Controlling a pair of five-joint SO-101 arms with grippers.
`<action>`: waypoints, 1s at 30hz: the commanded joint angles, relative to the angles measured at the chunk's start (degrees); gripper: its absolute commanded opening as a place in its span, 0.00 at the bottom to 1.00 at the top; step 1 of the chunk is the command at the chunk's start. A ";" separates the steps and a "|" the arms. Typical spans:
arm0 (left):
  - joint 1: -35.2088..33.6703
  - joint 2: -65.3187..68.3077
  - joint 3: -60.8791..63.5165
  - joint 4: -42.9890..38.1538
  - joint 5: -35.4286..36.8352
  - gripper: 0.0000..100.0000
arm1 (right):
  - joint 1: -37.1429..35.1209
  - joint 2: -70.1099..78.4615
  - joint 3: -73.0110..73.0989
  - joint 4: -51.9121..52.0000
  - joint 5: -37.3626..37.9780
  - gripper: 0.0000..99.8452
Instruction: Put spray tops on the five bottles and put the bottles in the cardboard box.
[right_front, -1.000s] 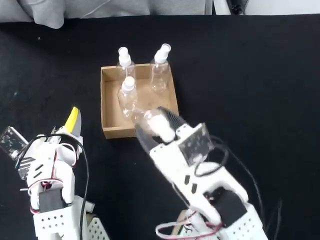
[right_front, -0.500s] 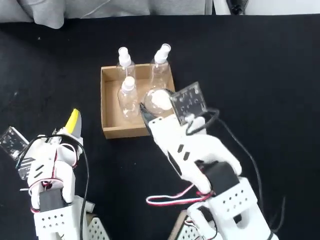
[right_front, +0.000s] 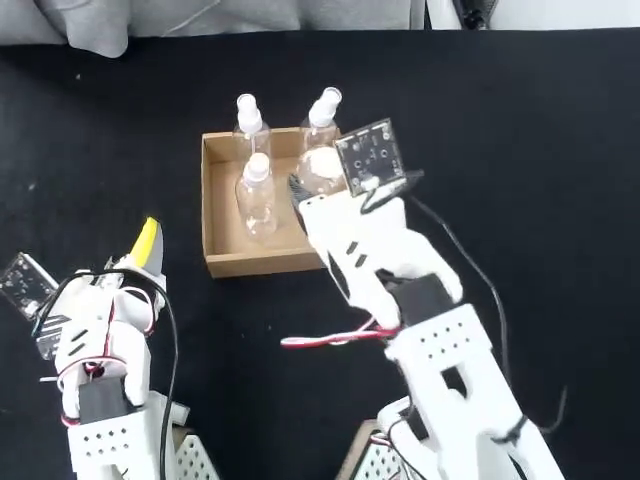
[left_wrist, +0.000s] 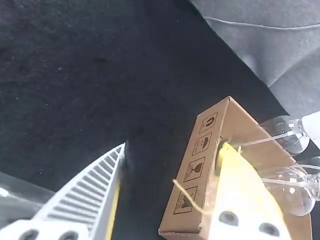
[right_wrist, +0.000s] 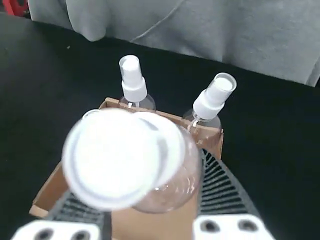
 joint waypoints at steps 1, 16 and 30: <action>-0.40 -0.79 -0.22 -1.41 -0.18 0.27 | 1.41 2.51 -4.44 -3.78 -0.53 0.08; -0.40 -0.79 -0.22 -1.41 -0.18 0.27 | 4.13 14.73 -4.44 -12.92 -0.09 0.08; -0.40 -0.79 -0.22 -1.41 -0.18 0.27 | 4.48 27.91 -5.76 -21.27 -0.09 0.08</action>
